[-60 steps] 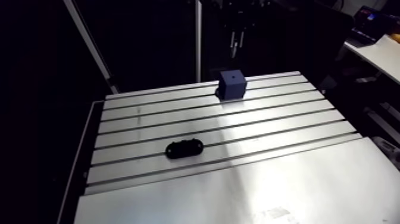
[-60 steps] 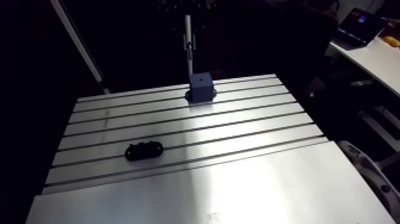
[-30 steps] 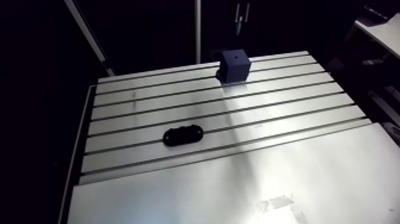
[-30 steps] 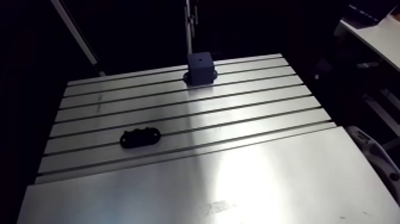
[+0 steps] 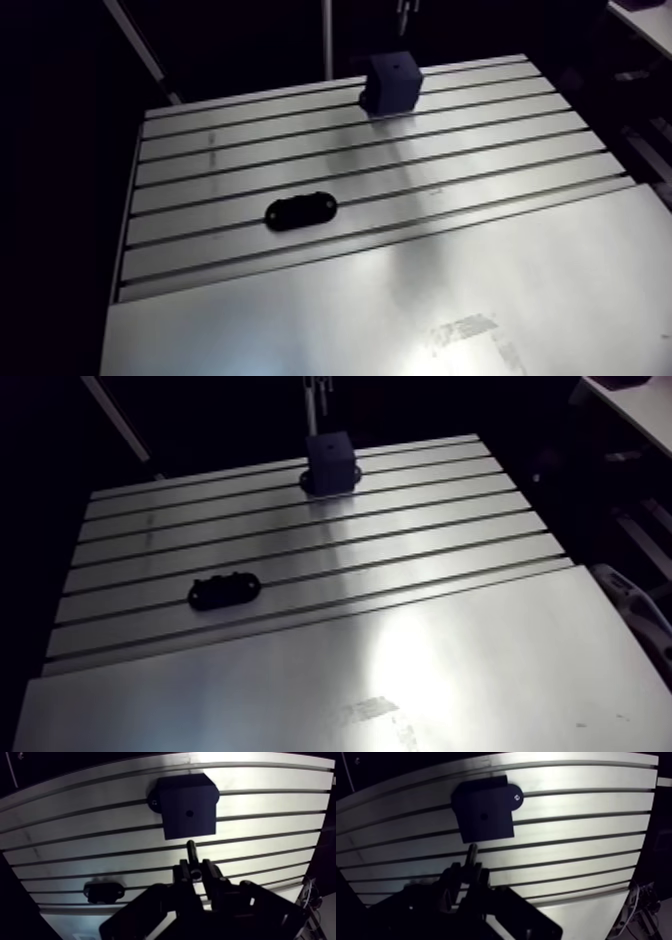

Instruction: Pick up the M10 bolt and insert it into the hole until fully seated.

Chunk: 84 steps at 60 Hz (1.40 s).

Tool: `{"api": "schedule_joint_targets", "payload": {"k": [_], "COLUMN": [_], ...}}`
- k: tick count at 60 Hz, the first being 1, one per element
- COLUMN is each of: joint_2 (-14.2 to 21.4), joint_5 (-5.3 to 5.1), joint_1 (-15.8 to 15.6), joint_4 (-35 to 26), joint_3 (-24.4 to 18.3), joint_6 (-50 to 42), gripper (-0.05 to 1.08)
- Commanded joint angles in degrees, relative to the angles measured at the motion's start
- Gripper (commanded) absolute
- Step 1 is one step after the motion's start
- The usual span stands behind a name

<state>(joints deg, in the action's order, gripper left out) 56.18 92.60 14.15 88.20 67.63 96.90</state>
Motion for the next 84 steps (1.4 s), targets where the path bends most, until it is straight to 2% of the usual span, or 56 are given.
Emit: {"api": "schedule_joint_targets", "payload": {"k": [1, 51, 84], "joint_2": [-1.6, -4.4, -4.6], "joint_5": [-0.10, -0.01, -0.02], "joint_1": [0.4, 0.5, 0.5], "joint_4": [0.1, 0.3, 0.3], "joint_3": [-0.9, -1.9, -0.9], "joint_6": [0.0, -0.2, -0.2], "gripper": [1.08, 1.07, 1.07]}}
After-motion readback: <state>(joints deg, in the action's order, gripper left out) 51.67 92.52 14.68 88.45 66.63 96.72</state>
